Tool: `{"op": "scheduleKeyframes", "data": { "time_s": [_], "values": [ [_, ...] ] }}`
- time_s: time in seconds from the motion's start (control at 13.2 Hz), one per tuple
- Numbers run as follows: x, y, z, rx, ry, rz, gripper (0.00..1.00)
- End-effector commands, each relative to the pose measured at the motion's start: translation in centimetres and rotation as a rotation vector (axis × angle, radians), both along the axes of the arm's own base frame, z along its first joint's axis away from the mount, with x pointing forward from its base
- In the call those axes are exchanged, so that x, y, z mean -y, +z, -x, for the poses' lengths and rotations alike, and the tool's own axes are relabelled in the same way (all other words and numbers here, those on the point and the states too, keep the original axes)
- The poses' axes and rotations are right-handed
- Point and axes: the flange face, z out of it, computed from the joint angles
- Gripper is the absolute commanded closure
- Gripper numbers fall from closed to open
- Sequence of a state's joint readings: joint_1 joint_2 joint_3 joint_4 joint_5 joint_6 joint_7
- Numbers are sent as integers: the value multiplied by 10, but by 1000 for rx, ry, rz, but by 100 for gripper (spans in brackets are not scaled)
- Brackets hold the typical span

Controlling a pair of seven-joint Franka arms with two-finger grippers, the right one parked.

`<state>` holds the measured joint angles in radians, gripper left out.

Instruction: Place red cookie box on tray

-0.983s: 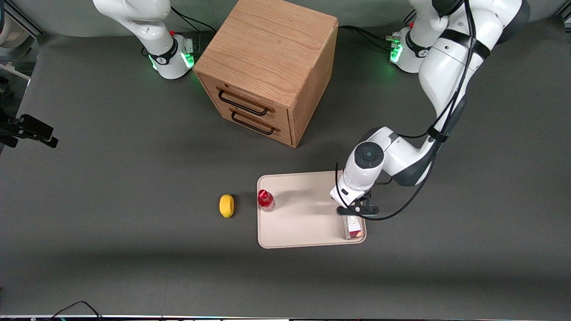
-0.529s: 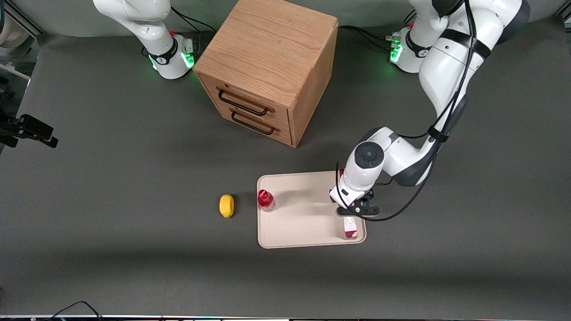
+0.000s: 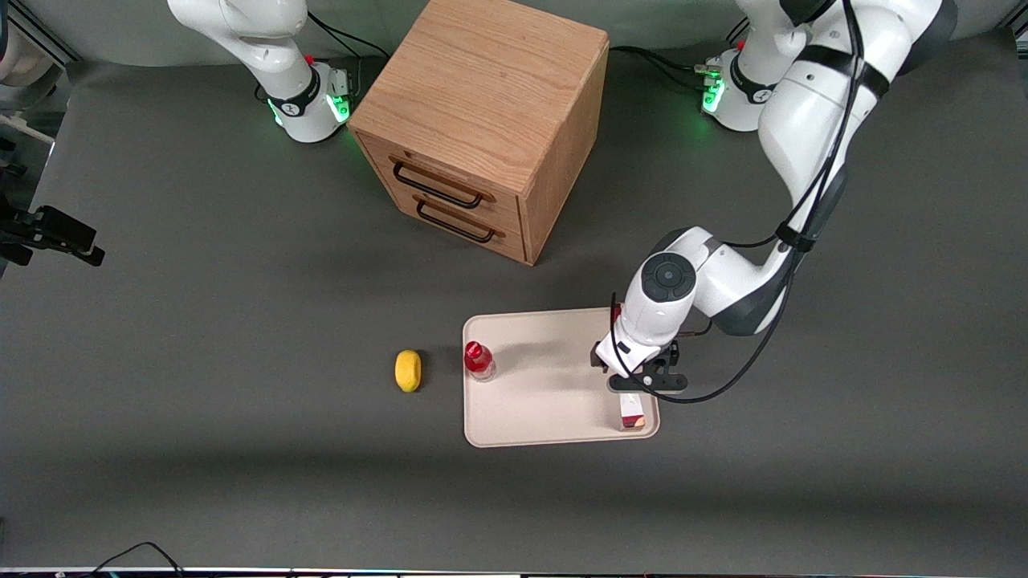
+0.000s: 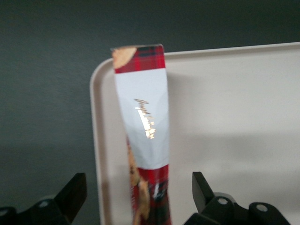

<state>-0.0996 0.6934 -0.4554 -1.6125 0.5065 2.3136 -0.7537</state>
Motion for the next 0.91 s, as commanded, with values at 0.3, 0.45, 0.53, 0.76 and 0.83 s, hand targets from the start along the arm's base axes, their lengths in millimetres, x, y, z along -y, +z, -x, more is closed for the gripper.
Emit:
{"op": "scheduleKeyframes", "data": {
  "time_s": [0.3, 0.45, 0.53, 0.76, 0.83],
  "values": [
    [-91, 184, 15, -124, -19, -1, 0],
    [-140, 224, 26, -175, -62, -54, 0],
    [-161, 249, 34, -180, -36, -46, 0],
    [-223, 296, 59, -194, -16, -57, 0],
    [-251, 303, 68, -191, -12, -38, 0]
  ]
}}
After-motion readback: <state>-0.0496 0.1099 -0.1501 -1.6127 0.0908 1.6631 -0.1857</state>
